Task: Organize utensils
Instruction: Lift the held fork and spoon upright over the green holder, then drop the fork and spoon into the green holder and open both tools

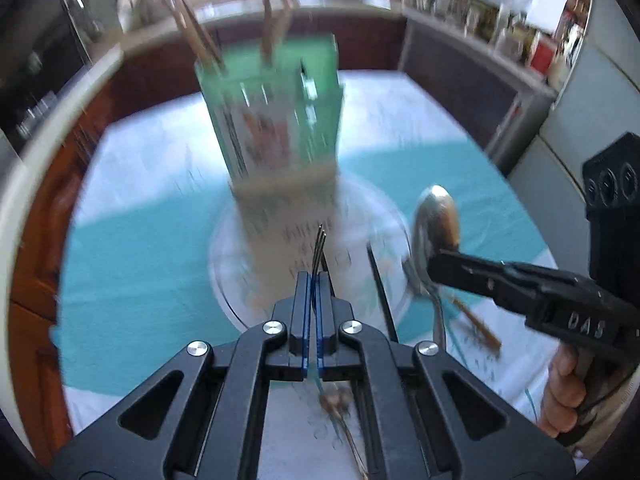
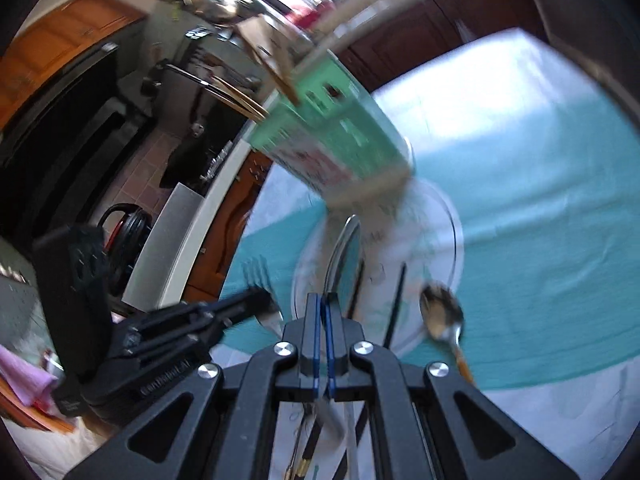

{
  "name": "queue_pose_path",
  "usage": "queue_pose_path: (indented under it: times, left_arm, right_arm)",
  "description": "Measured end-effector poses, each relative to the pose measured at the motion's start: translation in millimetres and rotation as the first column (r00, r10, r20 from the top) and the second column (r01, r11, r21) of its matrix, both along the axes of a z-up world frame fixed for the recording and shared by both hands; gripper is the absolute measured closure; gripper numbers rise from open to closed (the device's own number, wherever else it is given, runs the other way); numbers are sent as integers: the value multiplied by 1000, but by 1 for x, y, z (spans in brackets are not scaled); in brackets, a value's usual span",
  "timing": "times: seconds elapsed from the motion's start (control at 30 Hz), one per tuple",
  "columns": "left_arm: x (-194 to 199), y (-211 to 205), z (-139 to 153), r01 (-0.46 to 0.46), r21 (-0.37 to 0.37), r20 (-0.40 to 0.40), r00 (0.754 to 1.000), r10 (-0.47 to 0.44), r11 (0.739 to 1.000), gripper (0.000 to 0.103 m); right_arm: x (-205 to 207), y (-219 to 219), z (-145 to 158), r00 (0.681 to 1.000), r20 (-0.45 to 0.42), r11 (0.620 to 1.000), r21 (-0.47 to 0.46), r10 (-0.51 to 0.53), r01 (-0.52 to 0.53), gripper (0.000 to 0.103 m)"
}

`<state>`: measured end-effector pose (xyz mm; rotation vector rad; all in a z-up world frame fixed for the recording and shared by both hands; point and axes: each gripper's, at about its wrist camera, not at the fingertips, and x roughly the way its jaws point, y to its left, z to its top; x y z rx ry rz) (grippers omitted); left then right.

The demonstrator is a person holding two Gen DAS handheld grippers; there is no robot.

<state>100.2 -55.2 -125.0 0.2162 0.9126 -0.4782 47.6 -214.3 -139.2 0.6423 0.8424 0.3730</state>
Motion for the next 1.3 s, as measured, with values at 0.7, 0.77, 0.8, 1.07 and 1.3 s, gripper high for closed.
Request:
queue_pose_path:
  times: [0.7,0.77,0.8,1.07,1.3]
  left_arm:
    - [100,-41,205,-31,-30,486,873,42,999,103]
    - [117,-45,206,-46,-31,489,871,55,998,103]
    - [126,-46,205,-49,-35,486,872,60,998,103]
    - [183,-55,154,-70,-40,411,908,80,997,103]
    - [196,-60,107,-52,-3,348,936,50,999,103]
  right_arm:
    - [92,-11,163,811,568,946,-164,-141,279,101]
    - [104,-11,164,789,596,937,-171,-147,304,101]
    - [109,-10,164,782,605,934,-173,-149,311,101]
    - [142,-1,137,768,627,909,-234,-130,345,101]
    - [151,13,109,812,582,906,-323,-38,274,101]
